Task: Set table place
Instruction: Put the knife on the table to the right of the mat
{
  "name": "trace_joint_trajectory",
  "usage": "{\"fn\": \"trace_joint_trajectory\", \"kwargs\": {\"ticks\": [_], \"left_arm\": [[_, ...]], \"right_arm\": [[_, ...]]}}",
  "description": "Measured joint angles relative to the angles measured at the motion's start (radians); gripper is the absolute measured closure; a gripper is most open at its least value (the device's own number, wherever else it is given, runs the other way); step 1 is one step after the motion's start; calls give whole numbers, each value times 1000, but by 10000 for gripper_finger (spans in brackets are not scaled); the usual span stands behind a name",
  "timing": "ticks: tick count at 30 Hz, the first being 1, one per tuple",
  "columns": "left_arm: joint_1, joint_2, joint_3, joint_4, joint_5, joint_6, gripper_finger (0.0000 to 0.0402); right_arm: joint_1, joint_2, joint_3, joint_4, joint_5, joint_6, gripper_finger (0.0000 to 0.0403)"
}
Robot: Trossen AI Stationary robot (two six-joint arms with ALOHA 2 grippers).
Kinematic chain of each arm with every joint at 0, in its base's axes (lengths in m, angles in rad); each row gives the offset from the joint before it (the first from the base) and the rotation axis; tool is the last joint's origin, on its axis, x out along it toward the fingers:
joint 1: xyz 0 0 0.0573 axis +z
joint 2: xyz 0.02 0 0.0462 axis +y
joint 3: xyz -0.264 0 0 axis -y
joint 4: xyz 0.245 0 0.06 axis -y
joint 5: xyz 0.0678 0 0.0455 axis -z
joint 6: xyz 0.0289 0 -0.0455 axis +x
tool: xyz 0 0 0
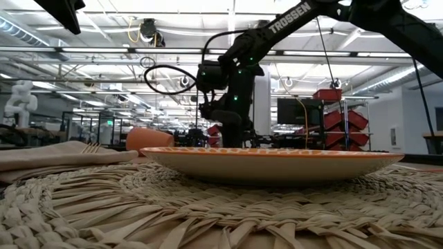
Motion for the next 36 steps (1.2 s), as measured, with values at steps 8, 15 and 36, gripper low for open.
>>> {"fn": "trace_joint_trajectory", "kwargs": {"ticks": [8, 15, 36], "left_arm": [[0, 0, -8, 12, 0, 0, 379], [0, -1, -57, 17, 3, 5, 379], [-59, -99, -101, 89, -115, 25, 379]], "right_arm": [[-3, -2, -48, -44, 0, 31, 393], [-1, -15, -134, -25, -28, 82, 395], [57, -448, -722, 384, -31, 318, 400]]}}
